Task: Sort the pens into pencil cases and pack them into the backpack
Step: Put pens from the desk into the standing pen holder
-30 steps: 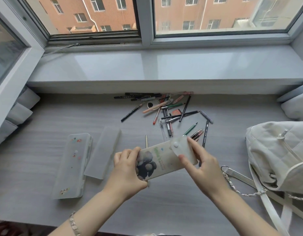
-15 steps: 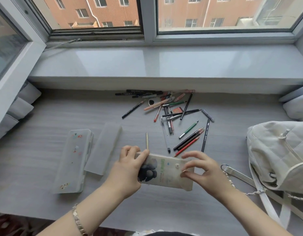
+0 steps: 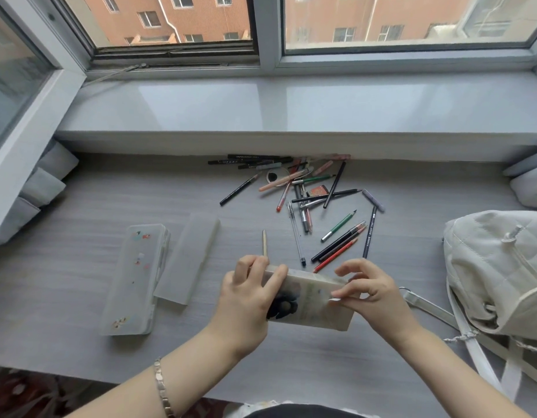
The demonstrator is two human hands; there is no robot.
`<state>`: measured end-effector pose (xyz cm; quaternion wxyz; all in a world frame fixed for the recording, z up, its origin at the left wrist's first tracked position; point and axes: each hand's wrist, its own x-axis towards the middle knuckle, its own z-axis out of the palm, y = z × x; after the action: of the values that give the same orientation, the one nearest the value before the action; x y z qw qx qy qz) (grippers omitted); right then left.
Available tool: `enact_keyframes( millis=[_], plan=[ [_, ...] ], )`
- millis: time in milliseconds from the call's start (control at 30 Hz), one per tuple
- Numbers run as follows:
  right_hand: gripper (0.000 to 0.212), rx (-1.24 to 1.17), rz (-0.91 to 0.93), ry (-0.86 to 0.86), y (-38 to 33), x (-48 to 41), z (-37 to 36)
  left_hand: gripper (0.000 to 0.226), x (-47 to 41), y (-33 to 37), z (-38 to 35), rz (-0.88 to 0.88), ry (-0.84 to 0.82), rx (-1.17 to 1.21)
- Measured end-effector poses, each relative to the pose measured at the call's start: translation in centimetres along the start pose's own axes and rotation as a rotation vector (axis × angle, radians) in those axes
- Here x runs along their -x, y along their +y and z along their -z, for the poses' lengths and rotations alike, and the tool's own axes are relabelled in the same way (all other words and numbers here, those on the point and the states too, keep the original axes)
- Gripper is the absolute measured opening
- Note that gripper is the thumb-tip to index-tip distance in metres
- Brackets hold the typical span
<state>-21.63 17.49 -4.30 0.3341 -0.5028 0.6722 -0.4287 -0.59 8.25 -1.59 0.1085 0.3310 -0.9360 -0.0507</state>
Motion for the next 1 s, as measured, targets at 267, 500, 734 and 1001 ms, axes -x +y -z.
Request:
enact_keyframes(
  millis=[267,500,734,1001],
  plan=[
    [0.046,0.011,-0.025,0.006,-0.9,-0.5,1.0,0.058,0.8,0.6,0.0,-0.038,0.183,-0.005],
    [0.038,0.127,-0.012,-0.186,-1.7,-0.6,1.2,0.054,0.9,0.5,-0.3,-0.091,0.294,-0.082],
    [0.043,0.013,-0.115,-0.243,-2.1,-1.3,1.3,0.051,1.5,-0.2,-0.4,-0.151,0.352,-0.090],
    [0.026,0.035,0.038,-0.104,-3.8,-2.5,0.3,0.080,1.6,-1.4,0.8,0.164,0.094,0.094]
  ],
)
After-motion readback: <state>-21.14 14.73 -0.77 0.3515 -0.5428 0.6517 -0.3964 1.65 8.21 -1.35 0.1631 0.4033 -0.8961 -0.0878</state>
